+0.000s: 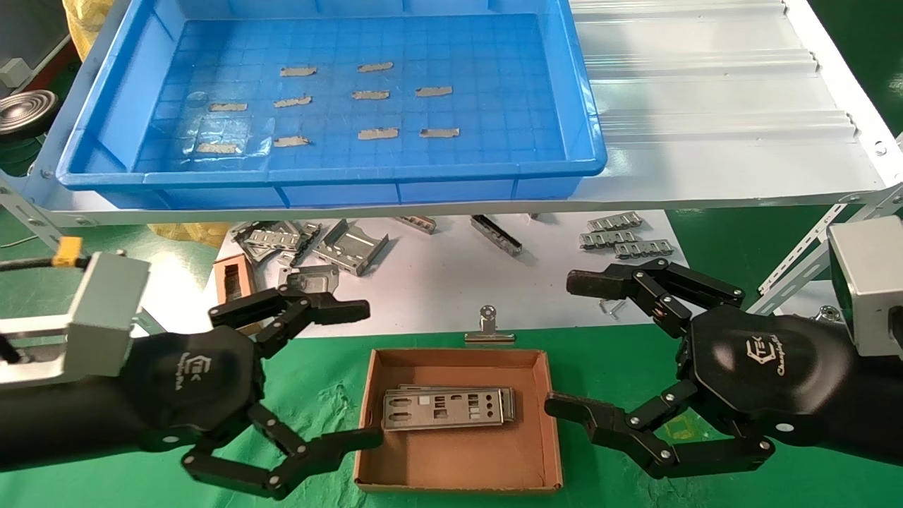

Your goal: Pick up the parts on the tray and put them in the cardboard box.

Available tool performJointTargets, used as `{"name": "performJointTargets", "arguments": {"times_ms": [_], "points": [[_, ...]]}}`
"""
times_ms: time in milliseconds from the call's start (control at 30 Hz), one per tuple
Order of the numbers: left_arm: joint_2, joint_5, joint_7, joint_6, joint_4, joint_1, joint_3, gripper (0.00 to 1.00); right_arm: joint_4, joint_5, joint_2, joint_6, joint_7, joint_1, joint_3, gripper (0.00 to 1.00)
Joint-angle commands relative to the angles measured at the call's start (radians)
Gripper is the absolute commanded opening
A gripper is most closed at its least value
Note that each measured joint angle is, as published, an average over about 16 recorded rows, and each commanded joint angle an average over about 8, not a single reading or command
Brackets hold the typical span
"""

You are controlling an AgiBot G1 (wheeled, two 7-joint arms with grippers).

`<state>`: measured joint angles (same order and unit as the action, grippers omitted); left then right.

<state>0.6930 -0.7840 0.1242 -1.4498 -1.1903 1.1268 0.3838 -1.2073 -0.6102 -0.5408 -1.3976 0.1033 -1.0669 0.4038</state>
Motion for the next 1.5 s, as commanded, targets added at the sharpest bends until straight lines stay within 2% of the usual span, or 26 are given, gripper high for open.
{"name": "performJointTargets", "arguments": {"times_ms": [33,600,1500], "points": [[-0.013,0.008,0.010,-0.007,-0.015,-0.008,-0.016,1.00,0.000,0.000,0.000,0.000,0.000,0.000,0.000,1.00],[-0.093,0.062,0.070,-0.054,-0.107,-0.060,-0.120,1.00,0.000,0.000,0.000,0.000,0.000,0.000,0.000,1.00],[-0.083,0.055,0.064,-0.047,-0.095,-0.053,-0.106,1.00,0.000,0.000,0.000,0.000,0.000,0.000,0.000,1.00]]}}
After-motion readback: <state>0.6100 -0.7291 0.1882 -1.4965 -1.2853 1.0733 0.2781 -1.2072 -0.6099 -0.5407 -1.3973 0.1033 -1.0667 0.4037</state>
